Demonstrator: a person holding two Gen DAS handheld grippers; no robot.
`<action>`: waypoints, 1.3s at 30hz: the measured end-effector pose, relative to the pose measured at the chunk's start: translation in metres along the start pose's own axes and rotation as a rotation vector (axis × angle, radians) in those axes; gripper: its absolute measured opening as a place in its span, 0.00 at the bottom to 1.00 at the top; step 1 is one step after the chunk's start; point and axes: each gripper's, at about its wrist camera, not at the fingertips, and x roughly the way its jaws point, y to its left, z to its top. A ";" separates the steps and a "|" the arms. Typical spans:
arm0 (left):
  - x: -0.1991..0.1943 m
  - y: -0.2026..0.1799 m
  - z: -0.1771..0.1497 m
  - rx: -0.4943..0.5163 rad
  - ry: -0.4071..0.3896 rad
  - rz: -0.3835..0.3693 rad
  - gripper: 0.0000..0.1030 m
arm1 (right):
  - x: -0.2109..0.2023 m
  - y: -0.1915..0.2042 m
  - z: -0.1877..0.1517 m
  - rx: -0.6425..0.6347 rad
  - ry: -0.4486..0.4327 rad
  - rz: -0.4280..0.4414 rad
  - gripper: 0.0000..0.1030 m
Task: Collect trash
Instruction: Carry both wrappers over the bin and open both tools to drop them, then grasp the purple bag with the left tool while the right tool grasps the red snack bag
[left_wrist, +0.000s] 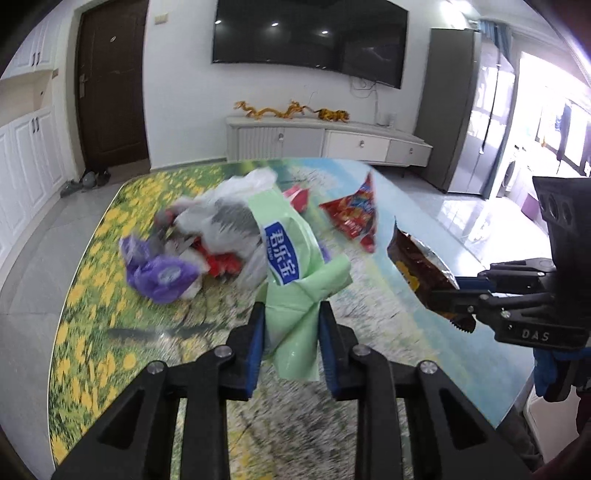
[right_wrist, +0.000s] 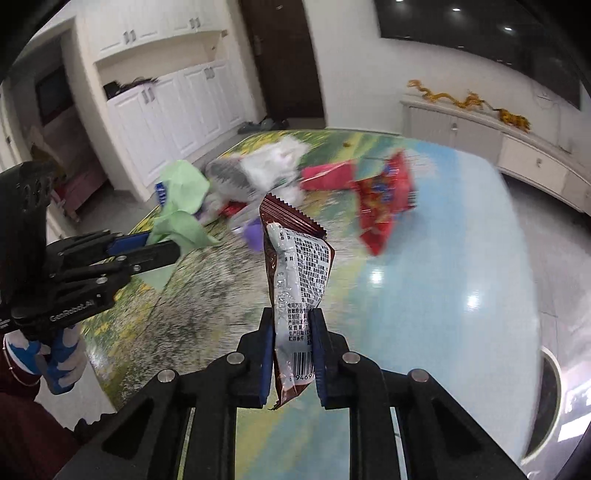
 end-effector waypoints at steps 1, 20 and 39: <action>0.002 -0.008 0.007 0.019 -0.006 -0.011 0.25 | -0.009 -0.012 -0.002 0.028 -0.018 -0.029 0.17; 0.169 -0.292 0.117 0.323 0.186 -0.402 0.28 | -0.103 -0.278 -0.106 0.590 -0.022 -0.480 0.17; 0.232 -0.346 0.131 0.260 0.253 -0.409 0.54 | -0.102 -0.335 -0.121 0.662 0.043 -0.550 0.45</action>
